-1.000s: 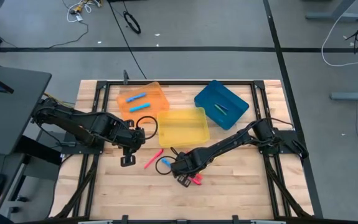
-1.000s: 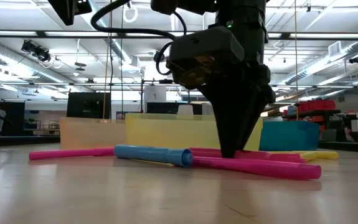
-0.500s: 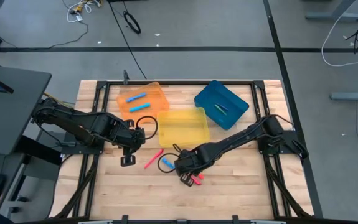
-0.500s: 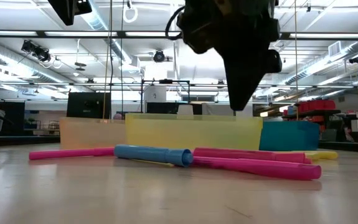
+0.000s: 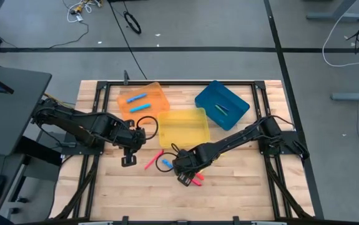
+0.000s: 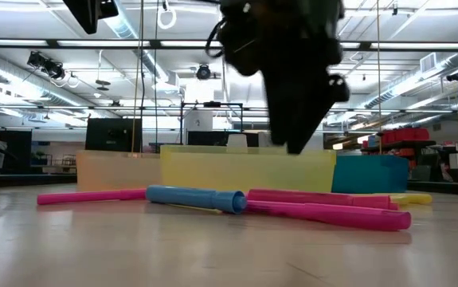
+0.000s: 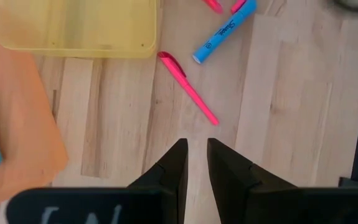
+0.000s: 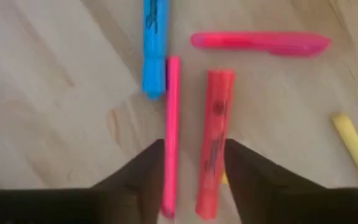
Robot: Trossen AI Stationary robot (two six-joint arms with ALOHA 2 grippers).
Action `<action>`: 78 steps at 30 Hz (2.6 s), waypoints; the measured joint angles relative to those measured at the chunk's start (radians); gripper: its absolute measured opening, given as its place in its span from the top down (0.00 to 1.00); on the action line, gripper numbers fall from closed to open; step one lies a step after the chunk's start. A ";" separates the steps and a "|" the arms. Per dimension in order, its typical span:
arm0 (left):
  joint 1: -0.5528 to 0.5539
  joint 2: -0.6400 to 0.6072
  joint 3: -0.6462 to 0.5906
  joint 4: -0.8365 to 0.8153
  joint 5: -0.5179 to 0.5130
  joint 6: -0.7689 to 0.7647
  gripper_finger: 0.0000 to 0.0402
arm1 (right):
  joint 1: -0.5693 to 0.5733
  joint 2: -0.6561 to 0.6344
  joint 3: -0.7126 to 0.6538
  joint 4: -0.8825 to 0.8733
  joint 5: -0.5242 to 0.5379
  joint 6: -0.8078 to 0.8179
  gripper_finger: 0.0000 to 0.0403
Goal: Pick & Place Markers
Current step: Put the orange highlighter pen into the orange bin
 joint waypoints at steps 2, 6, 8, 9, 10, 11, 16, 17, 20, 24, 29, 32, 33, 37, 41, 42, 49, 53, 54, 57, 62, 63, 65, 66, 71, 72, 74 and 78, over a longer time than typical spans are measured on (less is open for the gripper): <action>0.001 0.000 0.000 -0.001 0.000 0.000 0.84 | -0.006 0.011 -0.001 -0.014 0.001 -0.004 0.53; 0.000 0.000 0.000 0.000 0.000 -0.001 0.84 | -0.012 0.037 0.000 -0.029 0.009 -0.004 0.47; 0.000 0.001 0.000 0.001 0.000 0.000 0.84 | -0.012 0.054 0.000 -0.027 0.009 -0.007 0.47; 0.000 0.001 0.000 0.001 0.000 0.000 0.84 | -0.012 0.064 0.000 -0.030 0.008 -0.013 0.47; 0.000 0.000 0.000 0.001 0.000 0.000 0.84 | -0.012 0.072 -0.001 -0.034 0.008 -0.019 0.48; 0.000 0.000 0.000 0.003 0.000 0.000 0.84 | -0.010 0.076 -0.001 -0.033 0.008 -0.020 0.48; 0.000 0.000 0.000 0.006 0.000 0.000 0.84 | -0.009 0.080 -0.001 -0.032 0.035 -0.012 0.52; 0.000 0.000 0.000 0.006 0.000 0.001 0.84 | -0.009 0.080 -0.001 -0.032 0.041 -0.015 0.53; 0.000 0.000 0.000 0.006 0.000 0.004 0.84 | -0.011 0.079 -0.014 -0.009 0.044 -0.029 0.57; 0.000 0.000 0.000 0.006 0.000 0.006 0.84 | -0.012 0.082 -0.065 0.024 0.017 -0.012 0.61; 0.000 0.000 0.000 0.006 0.000 0.007 0.84 | -0.008 0.073 -0.103 0.057 0.008 0.013 0.63; 0.000 0.000 0.000 0.006 0.000 0.008 0.84 | -0.008 0.073 -0.104 0.061 0.007 0.017 0.66; 0.000 0.000 0.000 0.006 0.000 0.009 0.84 | -0.008 0.073 -0.105 0.063 0.007 0.017 0.68; 0.000 0.000 0.000 0.006 0.000 0.009 0.84 | -0.009 0.069 -0.107 0.064 0.007 0.020 0.79; 0.000 0.000 0.000 0.006 0.000 0.009 0.84 | -0.008 0.058 -0.109 0.070 0.004 0.011 0.88; 0.000 0.000 0.000 0.006 0.000 0.009 0.84 | -0.008 0.054 -0.110 0.070 0.004 0.011 0.88; 0.000 0.000 0.000 0.006 0.000 0.008 0.84 | -0.005 0.021 -0.112 0.071 -0.026 0.035 0.88; 0.000 0.000 0.000 0.006 0.000 0.007 0.84 | 0.000 -0.016 -0.111 0.064 -0.026 0.041 0.88; 0.000 0.000 0.000 0.006 0.000 0.007 0.84 | 0.000 -0.031 -0.111 0.057 -0.026 0.041 0.88; 0.000 0.000 0.000 0.006 0.000 0.007 0.84 | 0.000 -0.084 -0.111 0.026 -0.017 0.043 0.88; 0.000 0.000 0.000 0.006 0.000 0.007 0.84 | 0.002 -0.216 -0.111 -0.002 0.040 0.061 0.88; 0.000 0.000 0.000 0.006 0.000 0.007 0.84 | 0.003 -0.246 -0.111 -0.004 0.059 0.065 0.88; 0.000 0.001 0.000 0.006 0.000 0.007 0.84 | 0.006 -0.304 -0.111 -0.004 0.109 0.084 0.88; 0.000 0.001 0.000 0.006 0.000 0.007 0.84 | 0.008 -0.336 -0.111 -0.001 0.137 0.090 0.87; 0.000 0.001 0.000 0.006 -0.015 0.006 0.84 | 0.014 -0.448 -0.109 0.035 0.296 0.099 0.87; -0.001 0.001 0.000 0.007 -0.035 -0.001 0.84 | 0.014 -0.463 -0.109 0.039 0.326 0.085 0.87; -0.001 0.001 0.000 0.013 -0.069 -0.007 0.84 | 0.014 -0.482 -0.109 0.042 0.380 0.047 0.87; 0.000 -0.003 0.000 0.104 -0.094 -0.008 0.84 | 0.014 -0.502 -0.109 0.113 0.469 -0.013 0.87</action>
